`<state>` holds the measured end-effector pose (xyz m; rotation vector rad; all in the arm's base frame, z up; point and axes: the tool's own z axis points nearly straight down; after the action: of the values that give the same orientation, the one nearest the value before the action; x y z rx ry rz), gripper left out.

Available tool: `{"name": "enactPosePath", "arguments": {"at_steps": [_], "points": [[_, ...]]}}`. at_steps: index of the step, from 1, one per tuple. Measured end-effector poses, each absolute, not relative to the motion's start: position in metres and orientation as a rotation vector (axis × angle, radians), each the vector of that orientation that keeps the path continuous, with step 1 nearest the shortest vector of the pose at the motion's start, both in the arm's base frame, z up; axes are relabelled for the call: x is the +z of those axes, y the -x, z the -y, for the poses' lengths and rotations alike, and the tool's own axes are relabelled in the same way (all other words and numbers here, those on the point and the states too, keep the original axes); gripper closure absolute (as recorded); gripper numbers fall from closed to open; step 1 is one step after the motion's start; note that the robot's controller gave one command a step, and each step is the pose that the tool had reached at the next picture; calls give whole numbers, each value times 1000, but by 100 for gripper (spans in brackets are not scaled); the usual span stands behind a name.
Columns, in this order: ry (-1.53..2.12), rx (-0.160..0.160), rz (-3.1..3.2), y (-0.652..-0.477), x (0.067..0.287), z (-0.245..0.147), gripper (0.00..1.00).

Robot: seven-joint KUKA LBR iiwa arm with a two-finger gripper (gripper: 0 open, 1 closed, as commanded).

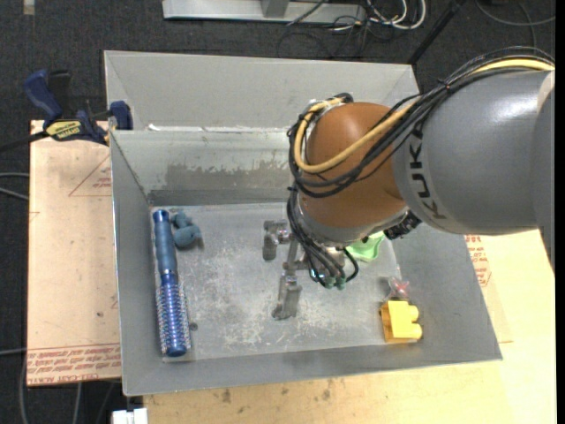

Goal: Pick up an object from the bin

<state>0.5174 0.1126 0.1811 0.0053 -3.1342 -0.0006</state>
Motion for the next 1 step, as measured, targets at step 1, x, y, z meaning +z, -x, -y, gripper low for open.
{"name": "enactPosePath", "arguments": {"at_steps": [1], "points": [[155, -2, 3133, -533, 65, -182, 0]]}}
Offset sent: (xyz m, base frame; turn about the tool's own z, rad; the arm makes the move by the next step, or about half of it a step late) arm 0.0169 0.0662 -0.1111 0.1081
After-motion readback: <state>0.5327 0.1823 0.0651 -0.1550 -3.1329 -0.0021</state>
